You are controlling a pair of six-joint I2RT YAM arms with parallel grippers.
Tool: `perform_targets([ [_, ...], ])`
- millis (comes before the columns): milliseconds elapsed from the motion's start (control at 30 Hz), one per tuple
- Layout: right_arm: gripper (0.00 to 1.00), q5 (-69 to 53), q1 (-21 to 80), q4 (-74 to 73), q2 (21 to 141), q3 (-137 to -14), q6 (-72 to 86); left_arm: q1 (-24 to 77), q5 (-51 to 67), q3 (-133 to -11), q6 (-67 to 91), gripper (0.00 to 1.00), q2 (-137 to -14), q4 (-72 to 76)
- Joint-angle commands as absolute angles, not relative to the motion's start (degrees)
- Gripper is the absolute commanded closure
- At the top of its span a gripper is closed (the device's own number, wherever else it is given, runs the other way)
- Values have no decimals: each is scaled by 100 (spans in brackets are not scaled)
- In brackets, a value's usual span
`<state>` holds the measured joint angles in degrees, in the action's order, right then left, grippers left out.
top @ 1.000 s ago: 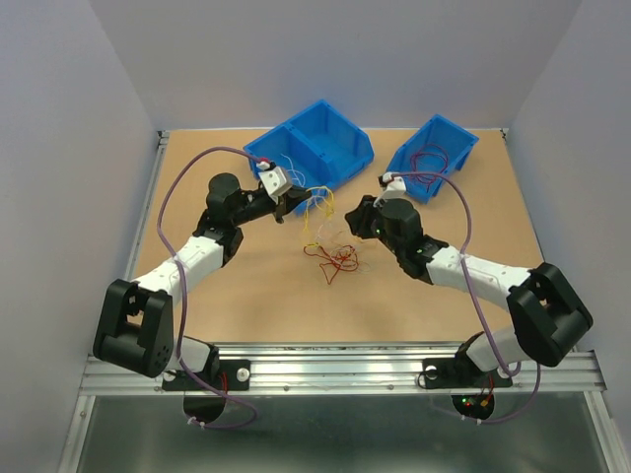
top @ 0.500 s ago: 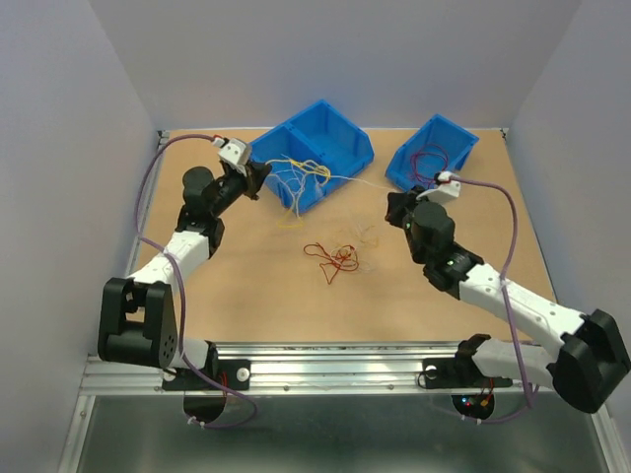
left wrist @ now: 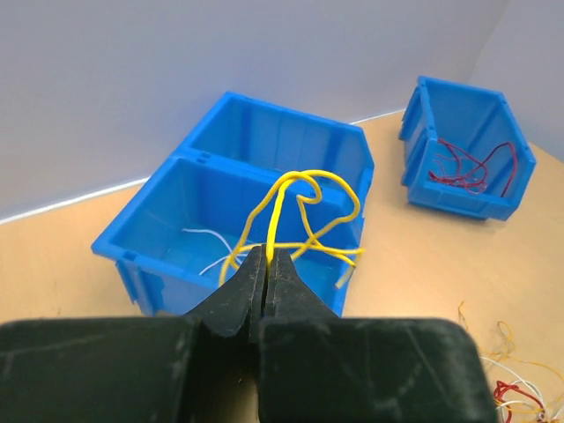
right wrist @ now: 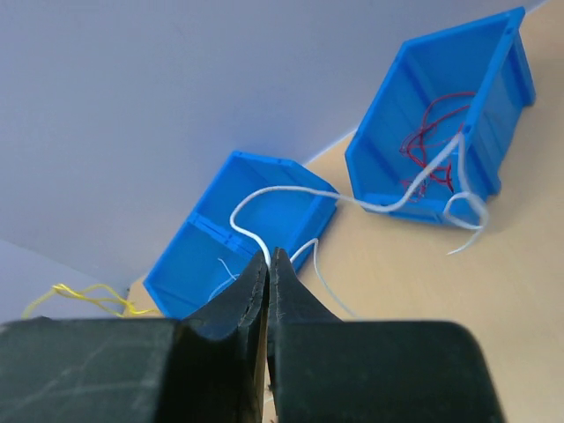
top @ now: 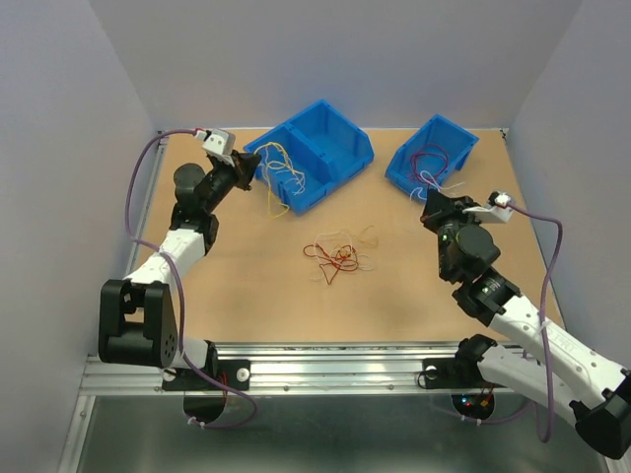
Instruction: Untangle the cables
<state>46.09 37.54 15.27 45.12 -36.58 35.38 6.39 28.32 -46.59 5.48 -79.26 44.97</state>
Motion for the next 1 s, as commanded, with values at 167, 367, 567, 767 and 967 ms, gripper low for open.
perform_targets([
  [167, 100, 4737, 3744, 1564, 4562, -3551, 3525, 1177, 3148, -6194, 660, 100, -7787, 4184],
  [367, 99, 4729, 3735, 1564, 4570, -3560, 3516, 1906, 2339, -6942, 264, 100, -8129, 3886],
  [567, 99, 4693, 3735, 1564, 4588, -3586, 3472, 2136, 2628, -9216, 378, 100, -9560, 2955],
  [767, 99, 4606, 3735, 1564, 4570, -3595, 3445, 2136, 3066, -11282, 571, 100, -11202, 2364],
  [967, 100, 4526, 3735, 1564, 4535, -3577, 3463, 2136, 2242, -12786, -112, 93, -12776, 1644],
])
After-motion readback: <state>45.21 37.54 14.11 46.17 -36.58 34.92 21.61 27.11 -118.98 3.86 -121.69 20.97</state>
